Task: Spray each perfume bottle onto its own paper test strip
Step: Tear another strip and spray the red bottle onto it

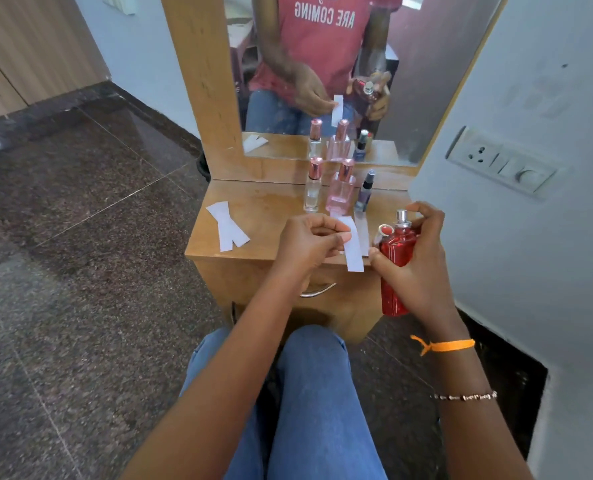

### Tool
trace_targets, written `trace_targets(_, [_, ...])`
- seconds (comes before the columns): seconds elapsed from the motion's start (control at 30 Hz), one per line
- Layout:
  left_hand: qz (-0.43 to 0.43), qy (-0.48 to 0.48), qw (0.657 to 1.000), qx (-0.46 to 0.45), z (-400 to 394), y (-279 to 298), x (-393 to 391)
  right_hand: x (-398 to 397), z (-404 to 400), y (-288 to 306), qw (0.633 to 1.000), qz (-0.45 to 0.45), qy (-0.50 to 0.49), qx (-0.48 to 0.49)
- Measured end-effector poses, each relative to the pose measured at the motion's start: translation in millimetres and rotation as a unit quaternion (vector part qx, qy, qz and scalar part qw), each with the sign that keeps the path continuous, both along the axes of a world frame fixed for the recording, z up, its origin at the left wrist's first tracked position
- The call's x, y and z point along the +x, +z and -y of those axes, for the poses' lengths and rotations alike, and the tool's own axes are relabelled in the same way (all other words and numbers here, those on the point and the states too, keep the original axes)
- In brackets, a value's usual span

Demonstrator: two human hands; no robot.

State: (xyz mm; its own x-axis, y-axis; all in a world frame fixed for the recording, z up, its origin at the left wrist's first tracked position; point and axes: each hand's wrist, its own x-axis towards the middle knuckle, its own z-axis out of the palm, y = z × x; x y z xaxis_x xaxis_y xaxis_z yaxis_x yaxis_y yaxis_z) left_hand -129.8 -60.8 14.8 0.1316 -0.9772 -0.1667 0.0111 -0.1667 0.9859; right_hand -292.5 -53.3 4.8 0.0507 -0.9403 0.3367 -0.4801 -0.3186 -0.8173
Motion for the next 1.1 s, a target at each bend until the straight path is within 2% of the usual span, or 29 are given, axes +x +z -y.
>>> trace_targets(0.23, [0.057,-0.029,0.998,-0.018,23,3,-34,-20,0,-4,0.999,0.034,-0.018,-0.008])
trace_targets(0.43, [0.044,-0.038,0.997,-0.058,48,18,-53,-30,0,-11,0.998,0.062,-0.031,-0.001])
trace_targets(0.57, [0.139,-0.05,0.988,-0.037,66,16,-69,-39,-1,-18,0.996,0.079,-0.038,0.009])
trace_targets(0.73, [0.262,-0.083,0.961,-0.002,86,11,-75,-44,1,-24,0.995,0.087,-0.041,0.022])
trace_targets(1.1, [0.389,-0.155,0.908,0.02,98,-3,-73,-40,9,-24,0.995,0.086,-0.033,0.035])
